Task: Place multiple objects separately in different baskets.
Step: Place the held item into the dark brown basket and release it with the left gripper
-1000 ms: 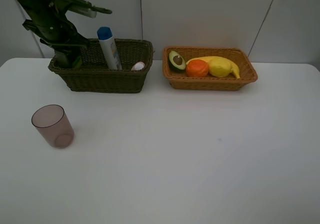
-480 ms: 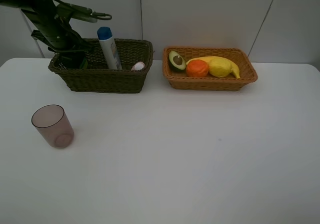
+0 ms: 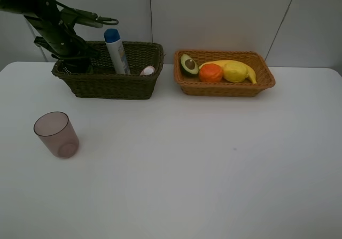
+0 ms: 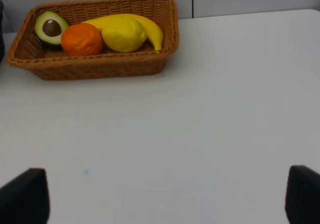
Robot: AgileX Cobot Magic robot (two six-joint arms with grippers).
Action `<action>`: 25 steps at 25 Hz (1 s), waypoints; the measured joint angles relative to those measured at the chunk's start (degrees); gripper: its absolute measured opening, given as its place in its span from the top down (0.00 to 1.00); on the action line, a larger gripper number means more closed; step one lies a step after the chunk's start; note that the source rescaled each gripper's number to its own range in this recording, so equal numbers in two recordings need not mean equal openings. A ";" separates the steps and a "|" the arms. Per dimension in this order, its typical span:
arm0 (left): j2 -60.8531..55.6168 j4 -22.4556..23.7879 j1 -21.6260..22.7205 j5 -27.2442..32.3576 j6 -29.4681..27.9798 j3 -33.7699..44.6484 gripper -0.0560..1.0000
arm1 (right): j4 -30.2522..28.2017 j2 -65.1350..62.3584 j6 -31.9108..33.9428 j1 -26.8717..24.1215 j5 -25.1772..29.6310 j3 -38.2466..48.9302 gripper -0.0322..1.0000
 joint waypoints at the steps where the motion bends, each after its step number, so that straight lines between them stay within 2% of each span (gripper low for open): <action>1: 0.06 0.00 0.00 0.00 0.00 0.00 0.50 | 0.00 0.00 0.00 0.00 0.00 0.00 0.00; 23: 0.18 -0.06 0.00 0.00 0.00 0.00 0.50 | 0.00 0.00 0.00 0.00 0.00 0.00 0.00; 25: 0.18 -0.19 0.00 0.00 0.00 0.00 0.47 | 0.00 0.00 0.00 0.00 0.00 0.00 0.00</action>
